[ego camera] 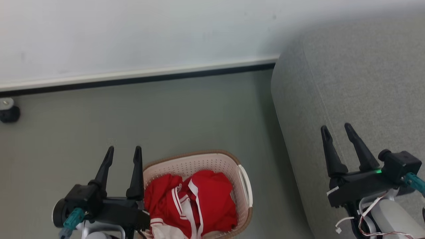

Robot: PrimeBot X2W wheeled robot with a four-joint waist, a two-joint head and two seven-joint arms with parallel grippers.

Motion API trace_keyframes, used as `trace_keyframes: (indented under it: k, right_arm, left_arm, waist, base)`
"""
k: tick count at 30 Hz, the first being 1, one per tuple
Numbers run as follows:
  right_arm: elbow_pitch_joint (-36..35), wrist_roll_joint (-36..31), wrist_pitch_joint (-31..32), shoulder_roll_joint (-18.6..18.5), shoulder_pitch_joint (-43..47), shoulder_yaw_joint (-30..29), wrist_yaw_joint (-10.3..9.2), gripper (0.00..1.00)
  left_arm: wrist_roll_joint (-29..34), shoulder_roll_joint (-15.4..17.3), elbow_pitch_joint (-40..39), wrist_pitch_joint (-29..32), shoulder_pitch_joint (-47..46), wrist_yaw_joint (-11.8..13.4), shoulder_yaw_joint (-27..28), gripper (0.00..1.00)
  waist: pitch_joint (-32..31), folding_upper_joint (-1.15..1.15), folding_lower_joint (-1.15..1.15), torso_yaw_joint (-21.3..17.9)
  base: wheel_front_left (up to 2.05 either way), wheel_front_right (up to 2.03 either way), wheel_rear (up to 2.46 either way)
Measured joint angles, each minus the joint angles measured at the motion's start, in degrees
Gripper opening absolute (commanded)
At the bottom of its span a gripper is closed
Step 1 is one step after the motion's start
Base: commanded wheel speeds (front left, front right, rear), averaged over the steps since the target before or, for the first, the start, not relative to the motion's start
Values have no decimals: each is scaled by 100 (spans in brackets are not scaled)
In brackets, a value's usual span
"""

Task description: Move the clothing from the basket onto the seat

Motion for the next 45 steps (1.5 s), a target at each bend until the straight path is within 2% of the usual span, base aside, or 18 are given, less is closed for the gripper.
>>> trace_keyframes:
  k: [15, 34, 45]
  right_arm:
    - [-782, -185, -40, 56, -316, -268, 38, 100]
    - [-1709, -525, -41, 433, -1101, -467, 37, 100]
    - [-2065, -708, -42, 637, -1430, -563, 54, 100]
  left_arm:
    - [21, 1, 670, 81, -909, -283, -252, 100]
    - [36, 19, 2158, 878, -2341, -458, -417, 100]
    - [45, 213, 3027, 1291, -3015, -508, -436, 100]
  waist:
    - [1144, 0, 1, -366]
    - [2662, 1, 1, -819]
    - [3517, 1, 0, -1105]
  base:
    - [0, 0, 0]
    - [0, 0, 0]
    - [0, 0, 0]
